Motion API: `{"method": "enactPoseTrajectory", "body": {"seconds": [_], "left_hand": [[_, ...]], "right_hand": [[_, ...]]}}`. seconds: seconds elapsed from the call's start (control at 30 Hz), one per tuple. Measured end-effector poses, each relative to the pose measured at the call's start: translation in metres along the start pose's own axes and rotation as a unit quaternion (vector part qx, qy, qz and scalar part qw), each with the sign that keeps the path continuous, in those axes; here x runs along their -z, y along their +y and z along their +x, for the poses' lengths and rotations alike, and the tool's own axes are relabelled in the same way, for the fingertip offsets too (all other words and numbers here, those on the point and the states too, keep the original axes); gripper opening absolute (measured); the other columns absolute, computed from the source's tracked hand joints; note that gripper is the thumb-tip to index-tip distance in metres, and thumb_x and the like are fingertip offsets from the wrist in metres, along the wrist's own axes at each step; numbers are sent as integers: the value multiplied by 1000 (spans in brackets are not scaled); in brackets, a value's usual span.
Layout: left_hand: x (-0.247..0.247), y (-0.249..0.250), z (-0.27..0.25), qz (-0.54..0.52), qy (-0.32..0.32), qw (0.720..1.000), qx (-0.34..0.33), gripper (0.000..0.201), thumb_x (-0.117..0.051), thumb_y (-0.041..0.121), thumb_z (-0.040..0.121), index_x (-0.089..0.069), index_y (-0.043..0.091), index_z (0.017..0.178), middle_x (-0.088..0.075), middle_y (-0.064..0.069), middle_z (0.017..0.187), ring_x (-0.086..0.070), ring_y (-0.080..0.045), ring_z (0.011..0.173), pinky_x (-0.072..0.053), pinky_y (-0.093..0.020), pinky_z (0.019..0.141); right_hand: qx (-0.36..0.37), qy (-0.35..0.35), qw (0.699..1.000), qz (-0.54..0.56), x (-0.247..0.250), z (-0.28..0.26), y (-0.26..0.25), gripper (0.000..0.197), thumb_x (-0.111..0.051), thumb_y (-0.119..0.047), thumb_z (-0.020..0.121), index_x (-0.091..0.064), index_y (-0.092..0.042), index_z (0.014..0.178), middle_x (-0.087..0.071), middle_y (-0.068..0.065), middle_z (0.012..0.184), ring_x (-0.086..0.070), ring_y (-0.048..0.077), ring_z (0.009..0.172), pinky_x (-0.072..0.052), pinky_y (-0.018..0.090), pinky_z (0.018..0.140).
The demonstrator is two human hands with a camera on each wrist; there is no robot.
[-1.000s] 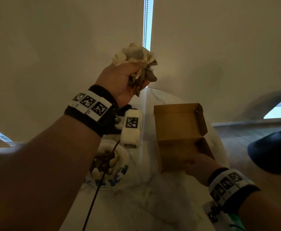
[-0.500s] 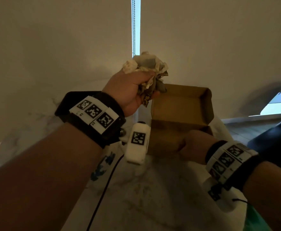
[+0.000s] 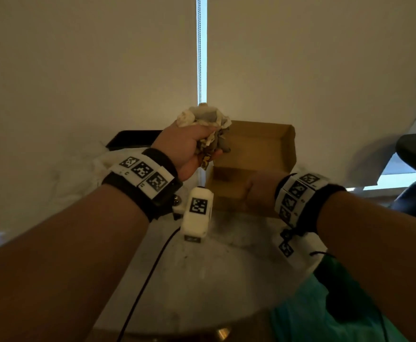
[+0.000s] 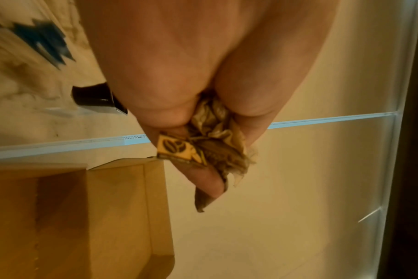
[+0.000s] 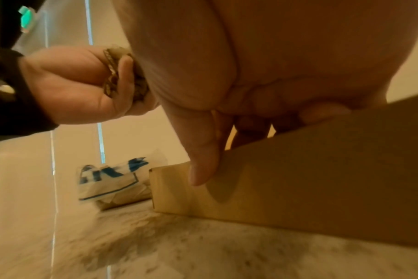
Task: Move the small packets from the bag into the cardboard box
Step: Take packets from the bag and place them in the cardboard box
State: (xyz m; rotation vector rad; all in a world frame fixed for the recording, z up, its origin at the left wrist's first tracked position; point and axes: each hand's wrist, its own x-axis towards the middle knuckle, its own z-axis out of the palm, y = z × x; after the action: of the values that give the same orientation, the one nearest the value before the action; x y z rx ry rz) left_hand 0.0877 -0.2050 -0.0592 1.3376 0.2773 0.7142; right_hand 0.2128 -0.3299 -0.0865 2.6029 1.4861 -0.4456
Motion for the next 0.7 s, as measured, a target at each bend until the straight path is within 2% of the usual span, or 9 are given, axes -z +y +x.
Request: {"method": "enactPoseTrajectory", "body": {"seconds": [0.07,0.13,0.23,0.33,0.43,0.57,0.7], "left_hand": [[0,-3,-7,1,0,1000,2,34,-52,8,100,-57,-2,132,-72,-3,75,-71,-21,69,-56,-28,59],[2,-6,-6,-10,-4,1000,0,31,-53,8,100,-60,0,130,-73,-5,79,-71,-22,71,-57,-29,60],[10,-14,10,-25,-10,1000,6,31,-51,9,101,-59,-1,130,-71,-9,78,-72,-22,73,-57,-27,61],[19,-19,28,-27,-13,1000,8,31,-50,10,102,-58,-2,129,-68,-7,70,-71,-22,72,-56,-26,59],[21,-20,40,-30,-5,999,10,31,-51,9,101,-58,-3,129,-69,-8,71,-71,-22,71,-55,-26,58],[13,-11,32,-44,6,999,17,24,-51,8,101,-62,1,121,-71,-10,76,-71,-22,69,-57,-27,58],[2,-8,15,-51,15,998,25,29,-52,8,100,-59,-2,127,-72,-14,82,-72,-24,70,-58,-28,59]], "right_hand": [[11,-2,1000,9,-3,-13,-1,33,-63,-35,91,-68,-17,119,-63,1,123,-56,19,106,-45,28,86],[17,-2,999,27,-3,-13,2,31,-65,-35,89,-69,-23,118,-63,-3,121,-56,18,108,-44,29,89],[16,-2,995,96,1,-2,12,20,-70,-41,83,-74,-34,102,-66,-10,105,-56,12,98,-43,26,79],[19,10,986,163,4,10,27,9,-69,-38,84,-75,-36,91,-70,-13,93,-61,9,90,-45,21,70],[5,13,984,178,7,14,36,8,-68,-37,86,-75,-37,88,-70,-12,93,-63,10,89,-45,20,68],[-3,-16,983,184,9,-1,33,10,-66,-36,86,-76,-36,89,-72,-9,92,-64,10,87,-52,21,73],[18,42,984,173,8,-17,26,14,-63,-35,87,-76,-37,92,-70,-11,91,-61,8,86,-48,20,68]]}}
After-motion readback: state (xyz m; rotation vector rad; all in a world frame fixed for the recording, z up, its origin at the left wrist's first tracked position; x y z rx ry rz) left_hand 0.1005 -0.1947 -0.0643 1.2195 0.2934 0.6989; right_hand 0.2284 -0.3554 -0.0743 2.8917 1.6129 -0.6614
